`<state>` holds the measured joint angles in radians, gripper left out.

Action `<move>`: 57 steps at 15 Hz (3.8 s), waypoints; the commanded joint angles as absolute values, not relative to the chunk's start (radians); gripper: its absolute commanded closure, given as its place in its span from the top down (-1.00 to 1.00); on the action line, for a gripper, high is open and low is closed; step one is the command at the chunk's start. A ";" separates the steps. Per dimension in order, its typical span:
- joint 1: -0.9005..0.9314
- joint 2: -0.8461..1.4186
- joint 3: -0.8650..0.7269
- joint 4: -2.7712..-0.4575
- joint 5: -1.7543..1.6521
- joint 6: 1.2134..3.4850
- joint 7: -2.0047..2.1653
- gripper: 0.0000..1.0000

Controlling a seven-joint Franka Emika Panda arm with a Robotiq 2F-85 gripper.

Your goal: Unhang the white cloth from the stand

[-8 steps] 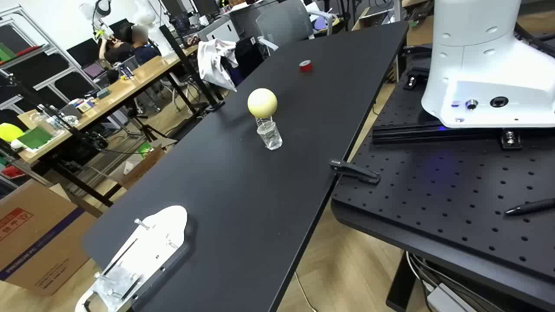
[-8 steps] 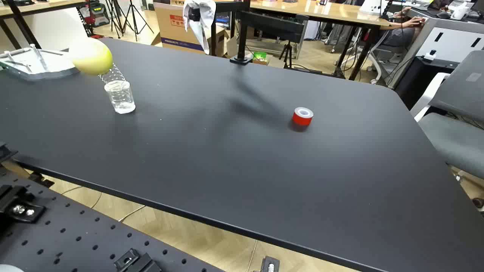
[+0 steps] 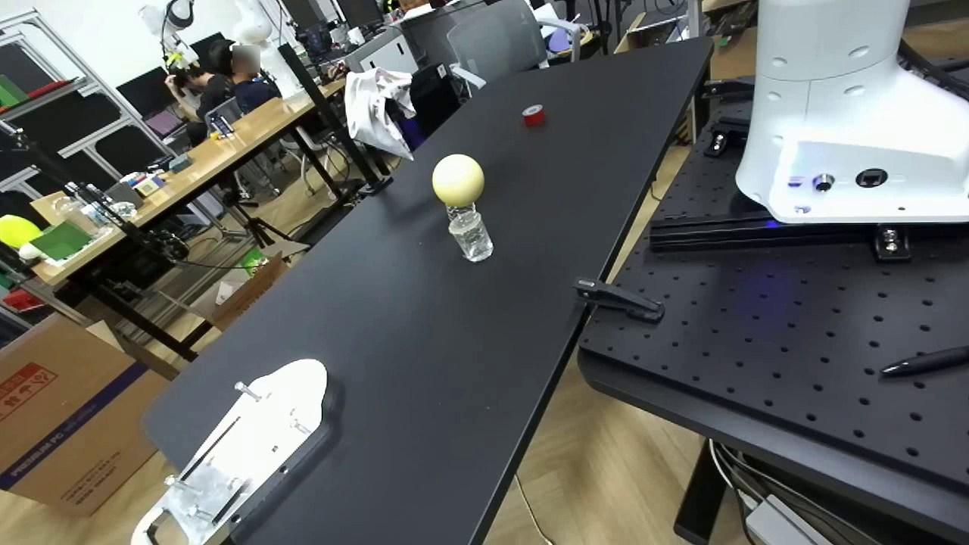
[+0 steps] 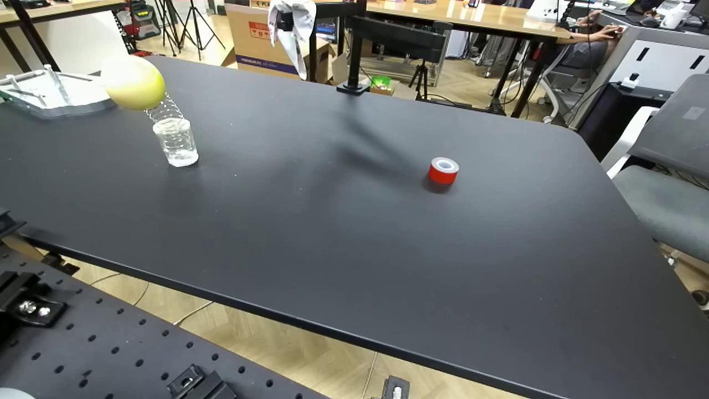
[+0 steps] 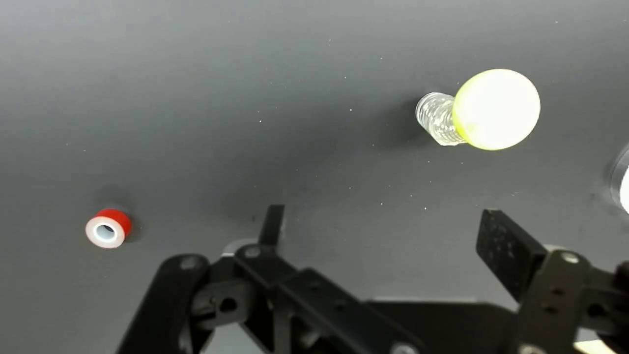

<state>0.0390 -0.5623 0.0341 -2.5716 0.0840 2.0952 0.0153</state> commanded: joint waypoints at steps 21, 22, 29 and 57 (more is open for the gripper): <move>-0.046 -0.070 0.083 -2.312 -0.264 2.661 0.054 1.00; -0.026 -0.058 0.083 -2.294 -0.236 2.652 0.037 1.00; 0.053 -0.010 0.085 -2.233 -0.110 2.627 -0.035 1.00; 0.026 -0.232 0.043 -2.457 0.019 2.567 -0.127 -0.98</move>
<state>0.0396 -0.0822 0.0660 -2.3313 0.0400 2.5737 -0.1899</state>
